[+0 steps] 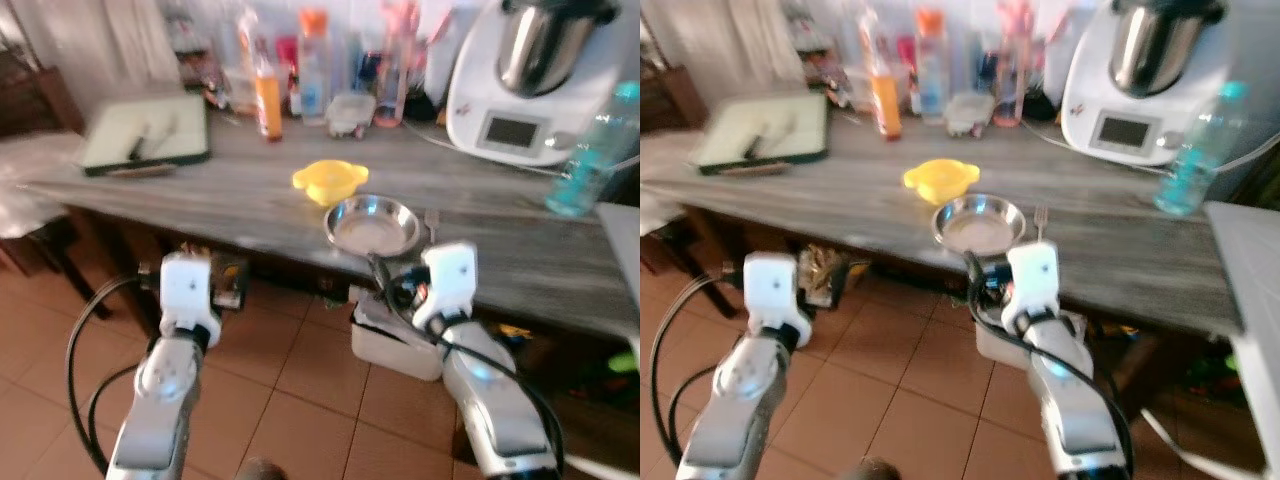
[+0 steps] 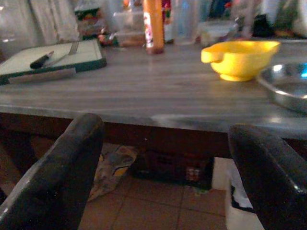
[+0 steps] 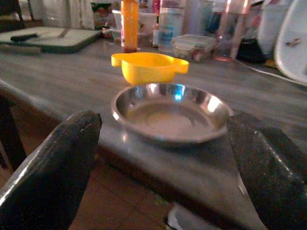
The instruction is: Setting the table
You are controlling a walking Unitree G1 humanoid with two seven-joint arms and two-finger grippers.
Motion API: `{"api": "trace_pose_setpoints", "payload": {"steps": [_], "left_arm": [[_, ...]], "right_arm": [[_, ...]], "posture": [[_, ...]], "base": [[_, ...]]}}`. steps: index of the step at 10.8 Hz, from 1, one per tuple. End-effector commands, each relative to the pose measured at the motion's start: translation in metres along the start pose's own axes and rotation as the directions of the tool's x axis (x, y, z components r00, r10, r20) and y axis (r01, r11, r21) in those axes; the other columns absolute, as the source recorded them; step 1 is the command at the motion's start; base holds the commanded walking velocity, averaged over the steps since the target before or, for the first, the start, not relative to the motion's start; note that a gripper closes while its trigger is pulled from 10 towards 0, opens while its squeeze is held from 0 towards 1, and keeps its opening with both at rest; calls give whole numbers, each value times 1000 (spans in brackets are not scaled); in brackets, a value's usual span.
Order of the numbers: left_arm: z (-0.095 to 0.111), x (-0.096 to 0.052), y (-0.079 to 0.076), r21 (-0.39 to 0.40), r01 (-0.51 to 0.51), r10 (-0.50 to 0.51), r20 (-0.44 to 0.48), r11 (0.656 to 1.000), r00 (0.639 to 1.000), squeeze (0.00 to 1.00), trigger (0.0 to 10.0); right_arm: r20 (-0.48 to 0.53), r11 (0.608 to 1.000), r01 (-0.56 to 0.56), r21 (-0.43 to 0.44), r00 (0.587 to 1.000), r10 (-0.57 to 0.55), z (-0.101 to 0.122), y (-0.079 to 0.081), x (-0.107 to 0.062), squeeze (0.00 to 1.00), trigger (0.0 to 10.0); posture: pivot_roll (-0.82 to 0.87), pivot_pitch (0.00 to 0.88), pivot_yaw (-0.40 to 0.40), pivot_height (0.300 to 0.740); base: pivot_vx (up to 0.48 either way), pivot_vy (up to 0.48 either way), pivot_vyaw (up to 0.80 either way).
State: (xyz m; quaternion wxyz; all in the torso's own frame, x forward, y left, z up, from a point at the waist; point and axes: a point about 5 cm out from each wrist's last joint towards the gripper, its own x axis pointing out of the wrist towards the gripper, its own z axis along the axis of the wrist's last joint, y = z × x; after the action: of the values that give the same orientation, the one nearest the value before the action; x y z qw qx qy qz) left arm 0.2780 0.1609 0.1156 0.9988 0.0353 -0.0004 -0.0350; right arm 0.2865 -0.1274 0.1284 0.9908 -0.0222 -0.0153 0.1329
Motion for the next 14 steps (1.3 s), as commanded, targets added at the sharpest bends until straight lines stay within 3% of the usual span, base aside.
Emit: {"api": "trace_pose_setpoints", "payload": {"steps": [1,6,12,14], "left_arm": [[5,3,1,12,7,-7,13,1000,1000,0,10000],[7,3,1,28,20,-21,25,999,999,0,10000],[11,3,-11,-13,114,-112,65,993,992,0,10000],[12,3,-16,-30,136,-133,73,990,988,0,10000]], "right_arm": [[18,1000,4,1,1000,-4,4,2,2,0,10000],[48,996,76,-41,996,-74,9,-8,5,0,10000],[48,993,92,-67,995,-89,11,-13,5,0,10000],[51,991,106,-85,993,-102,12,-17,5,0,10000]], "posture": [[104,0,18,740],[105,0,15,740],[91,0,5,740],[90,0,3,740]], "base": [[-364,0,0],[-350,0,0],[0,0,0],[0,-326,0]]}}
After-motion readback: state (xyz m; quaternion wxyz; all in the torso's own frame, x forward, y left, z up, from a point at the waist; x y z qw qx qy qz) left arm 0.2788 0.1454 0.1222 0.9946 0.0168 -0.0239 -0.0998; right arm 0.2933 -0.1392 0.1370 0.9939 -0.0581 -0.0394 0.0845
